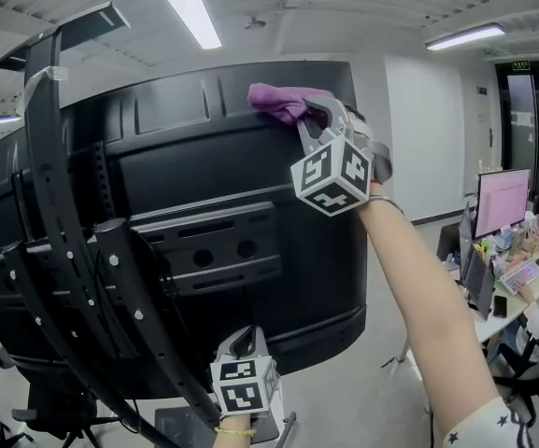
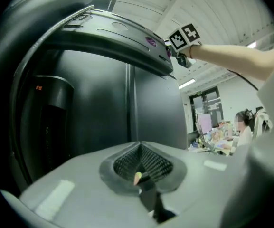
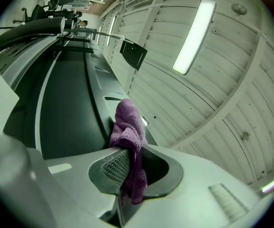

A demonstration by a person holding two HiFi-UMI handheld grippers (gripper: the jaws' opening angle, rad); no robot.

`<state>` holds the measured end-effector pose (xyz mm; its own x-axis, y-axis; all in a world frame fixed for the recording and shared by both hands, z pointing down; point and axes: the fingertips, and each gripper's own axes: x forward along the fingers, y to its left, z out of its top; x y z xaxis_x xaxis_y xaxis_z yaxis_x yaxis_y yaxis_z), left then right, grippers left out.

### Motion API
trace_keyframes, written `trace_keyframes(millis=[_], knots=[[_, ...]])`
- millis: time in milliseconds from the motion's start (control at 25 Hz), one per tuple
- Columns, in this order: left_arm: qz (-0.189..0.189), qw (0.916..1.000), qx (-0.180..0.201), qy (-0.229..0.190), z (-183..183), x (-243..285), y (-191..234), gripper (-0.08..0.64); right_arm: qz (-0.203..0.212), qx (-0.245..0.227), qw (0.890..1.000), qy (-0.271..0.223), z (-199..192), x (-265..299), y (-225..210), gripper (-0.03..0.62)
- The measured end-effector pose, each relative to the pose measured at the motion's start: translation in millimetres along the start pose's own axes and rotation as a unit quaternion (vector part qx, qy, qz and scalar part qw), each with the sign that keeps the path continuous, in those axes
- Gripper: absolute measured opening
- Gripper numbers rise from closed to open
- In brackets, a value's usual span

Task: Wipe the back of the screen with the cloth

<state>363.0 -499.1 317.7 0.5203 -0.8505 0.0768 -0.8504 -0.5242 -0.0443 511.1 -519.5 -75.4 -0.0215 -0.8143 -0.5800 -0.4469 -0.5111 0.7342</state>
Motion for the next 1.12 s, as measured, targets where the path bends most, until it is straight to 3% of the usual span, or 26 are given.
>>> trace_keyframes(millis=[360, 600, 840, 1120], knots=[[0.019, 0.9996, -0.017, -0.011, -6, -8, 0, 0.008, 0.06, 0.003, 0.998, 0.01, -28, -54, 65, 0.044], [0.022, 0.9995, -0.016, -0.017, -23, -16, -8, 0.008, 0.106, 0.041, 0.993, 0.027, -64, -118, 123, 0.044], [0.014, 0.9994, -0.031, -0.005, -49, -21, -19, 0.008, 0.177, 0.051, 0.981, 0.064, -105, -193, 218, 0.044], [0.019, 0.9993, -0.033, 0.0, -67, -29, -21, 0.008, 0.264, 0.089, 0.953, 0.118, -140, -270, 315, 0.044]])
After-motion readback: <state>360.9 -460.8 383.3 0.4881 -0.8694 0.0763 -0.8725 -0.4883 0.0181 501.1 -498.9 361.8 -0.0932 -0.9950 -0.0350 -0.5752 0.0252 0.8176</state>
